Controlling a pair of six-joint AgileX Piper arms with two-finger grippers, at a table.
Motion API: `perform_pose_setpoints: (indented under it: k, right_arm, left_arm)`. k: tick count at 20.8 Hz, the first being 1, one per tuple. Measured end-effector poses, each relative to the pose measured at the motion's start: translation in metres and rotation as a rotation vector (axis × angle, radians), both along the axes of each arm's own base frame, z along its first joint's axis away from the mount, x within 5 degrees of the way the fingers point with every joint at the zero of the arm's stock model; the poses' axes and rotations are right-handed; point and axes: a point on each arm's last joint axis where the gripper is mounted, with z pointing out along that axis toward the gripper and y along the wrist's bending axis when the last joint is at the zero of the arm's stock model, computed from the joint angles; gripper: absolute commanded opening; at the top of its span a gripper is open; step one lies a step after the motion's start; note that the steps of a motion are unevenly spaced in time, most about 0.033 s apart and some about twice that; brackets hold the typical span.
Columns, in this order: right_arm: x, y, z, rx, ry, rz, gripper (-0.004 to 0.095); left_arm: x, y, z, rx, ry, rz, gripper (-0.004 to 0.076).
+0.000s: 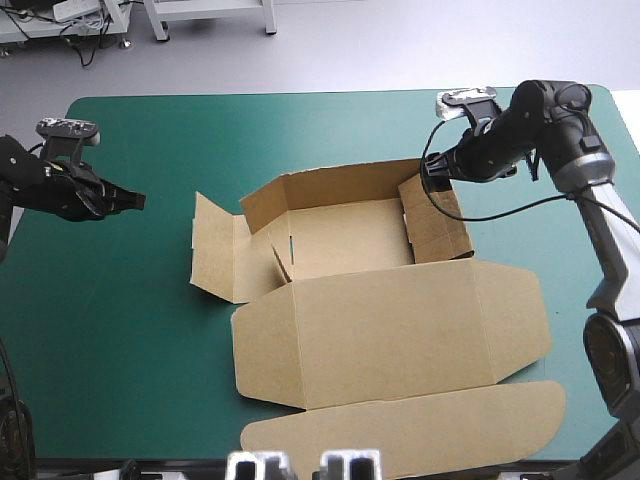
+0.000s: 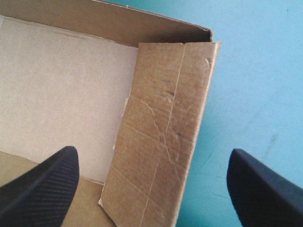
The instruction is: Fold the box
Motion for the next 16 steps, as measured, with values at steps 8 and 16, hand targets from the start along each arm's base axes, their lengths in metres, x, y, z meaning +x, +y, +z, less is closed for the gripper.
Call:
perform_pose_setpoints:
  k: [8, 16]
  right_arm:
    - [-0.002, -0.005, -0.06, -0.09, 0.191, -0.002, 0.0709]
    - [0.022, 0.002, -0.119, -0.087, 0.338, -0.006, 0.0287]
  left_arm:
    - [0.0, -0.001, 0.0, -0.014, 0.004, -0.003, -0.001]
    - [0.0, -0.003, 0.001, -0.034, 0.004, 0.001, -0.001]
